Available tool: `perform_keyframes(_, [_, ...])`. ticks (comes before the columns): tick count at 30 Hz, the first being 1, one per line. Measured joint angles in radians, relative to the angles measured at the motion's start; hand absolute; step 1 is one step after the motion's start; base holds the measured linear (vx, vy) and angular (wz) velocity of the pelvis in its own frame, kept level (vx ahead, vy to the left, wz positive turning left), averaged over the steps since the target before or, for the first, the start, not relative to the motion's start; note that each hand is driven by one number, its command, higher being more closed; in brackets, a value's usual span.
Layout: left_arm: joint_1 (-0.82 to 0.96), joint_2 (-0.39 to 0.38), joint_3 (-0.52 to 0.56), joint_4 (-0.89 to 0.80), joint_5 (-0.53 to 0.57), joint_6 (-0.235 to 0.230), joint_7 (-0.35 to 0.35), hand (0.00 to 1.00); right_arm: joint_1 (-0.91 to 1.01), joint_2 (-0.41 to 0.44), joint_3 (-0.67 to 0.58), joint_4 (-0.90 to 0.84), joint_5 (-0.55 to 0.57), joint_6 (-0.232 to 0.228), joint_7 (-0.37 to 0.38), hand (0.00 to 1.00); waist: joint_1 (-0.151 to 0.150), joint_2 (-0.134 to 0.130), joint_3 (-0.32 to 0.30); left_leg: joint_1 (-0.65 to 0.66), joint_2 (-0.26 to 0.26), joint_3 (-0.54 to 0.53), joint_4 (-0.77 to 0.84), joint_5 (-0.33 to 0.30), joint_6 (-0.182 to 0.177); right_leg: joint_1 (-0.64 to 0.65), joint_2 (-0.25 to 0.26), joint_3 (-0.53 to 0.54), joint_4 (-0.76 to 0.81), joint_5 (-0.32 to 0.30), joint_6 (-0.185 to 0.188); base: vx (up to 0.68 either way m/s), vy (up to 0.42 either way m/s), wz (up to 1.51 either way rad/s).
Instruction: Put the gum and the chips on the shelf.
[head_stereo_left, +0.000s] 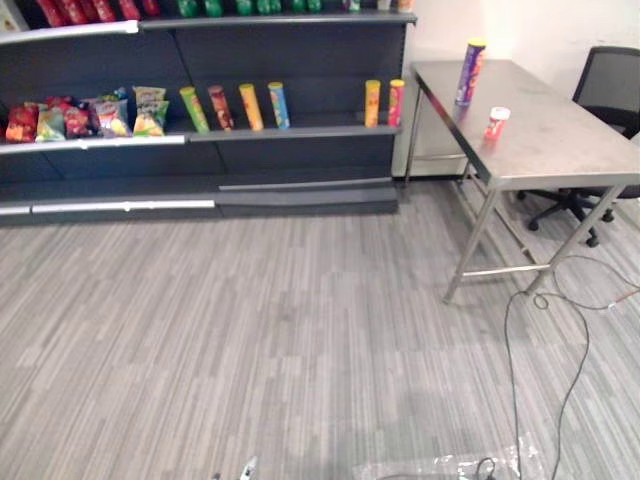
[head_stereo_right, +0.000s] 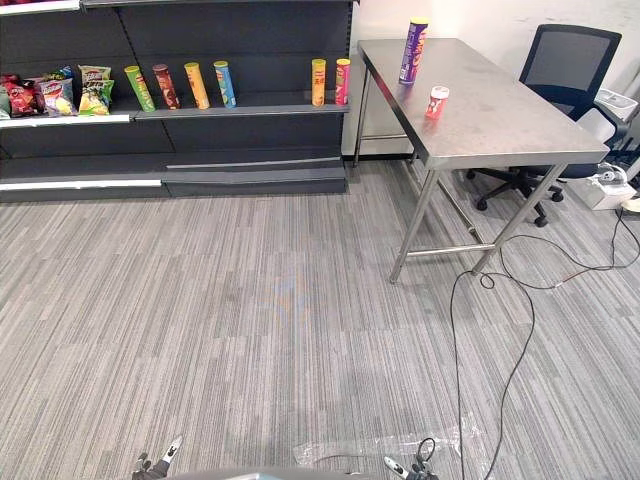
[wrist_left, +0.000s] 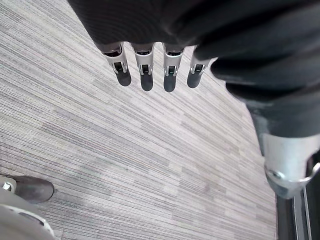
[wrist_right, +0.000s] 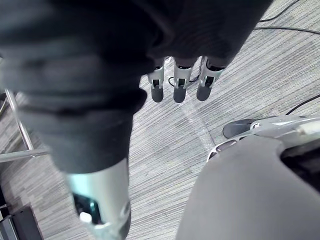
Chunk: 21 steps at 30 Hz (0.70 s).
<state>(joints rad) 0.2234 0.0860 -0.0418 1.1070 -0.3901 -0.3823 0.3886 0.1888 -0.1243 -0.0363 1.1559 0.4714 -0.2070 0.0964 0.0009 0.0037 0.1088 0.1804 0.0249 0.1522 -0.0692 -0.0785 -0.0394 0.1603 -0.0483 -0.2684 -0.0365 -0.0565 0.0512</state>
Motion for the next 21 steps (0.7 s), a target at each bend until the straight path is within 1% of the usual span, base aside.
perform_keyframes(1, [-0.001, 0.001, 0.000, 0.001, 0.000, 0.000, 0.001, 0.00, -0.001, 0.000, 0.000, 0.000, 0.000, 0.003, 0.003, 0.00, 0.000, -0.005, 0.005, 0.001, 0.000, 0.000, -0.001, 0.001, -0.001, 0.002, 0.000, 0.000, 0.000, -0.001, 0.002, -0.05, -0.018, 0.00])
perform_keyframes(6, [-0.001, -0.001, -0.003, 0.002, 0.002, -0.002, 0.031, 0.00, -0.002, 0.000, -0.007, 0.000, 0.002, 0.015, 0.021, 0.00, 0.000, -0.006, 0.008, 0.011, 0.000, 0.001, -0.023, 0.014, 0.000, 0.000, 0.001, 0.000, 0.000, -0.002, 0.002, -0.05, -0.019, 0.00])
perform_keyframes(11, [0.000, -0.002, -0.012, 0.009, 0.013, -0.025, 0.057, 0.00, -0.001, 0.000, -0.007, 0.000, 0.004, 0.021, 0.022, 0.00, 0.000, -0.009, 0.009, 0.015, 0.000, 0.005, -0.027, 0.015, 0.001, 0.000, 0.002, 0.003, -0.001, -0.001, 0.001, -0.04, -0.013, -0.01])
perform_keyframes(17, [0.001, -0.004, -0.013, 0.009, 0.015, -0.023, 0.082, 0.00, -0.001, 0.000, -0.007, 0.000, 0.010, 0.021, 0.022, 0.00, 0.000, -0.009, 0.009, 0.017, 0.001, 0.005, -0.029, 0.014, 0.000, 0.004, 0.005, 0.004, -0.009, -0.001, 0.000, 0.00, 0.000, 0.00])
perform_keyframes(21, [0.000, -0.004, -0.013, 0.009, 0.017, -0.014, 0.098, 0.00, -0.002, 0.000, -0.006, 0.000, 0.009, 0.022, 0.022, 0.00, 0.000, -0.008, 0.010, 0.027, 0.004, 0.008, -0.025, 0.010, -0.006, 0.015, 0.010, 0.007, -0.014, 0.000, 0.000, 0.00, -0.013, -0.02])
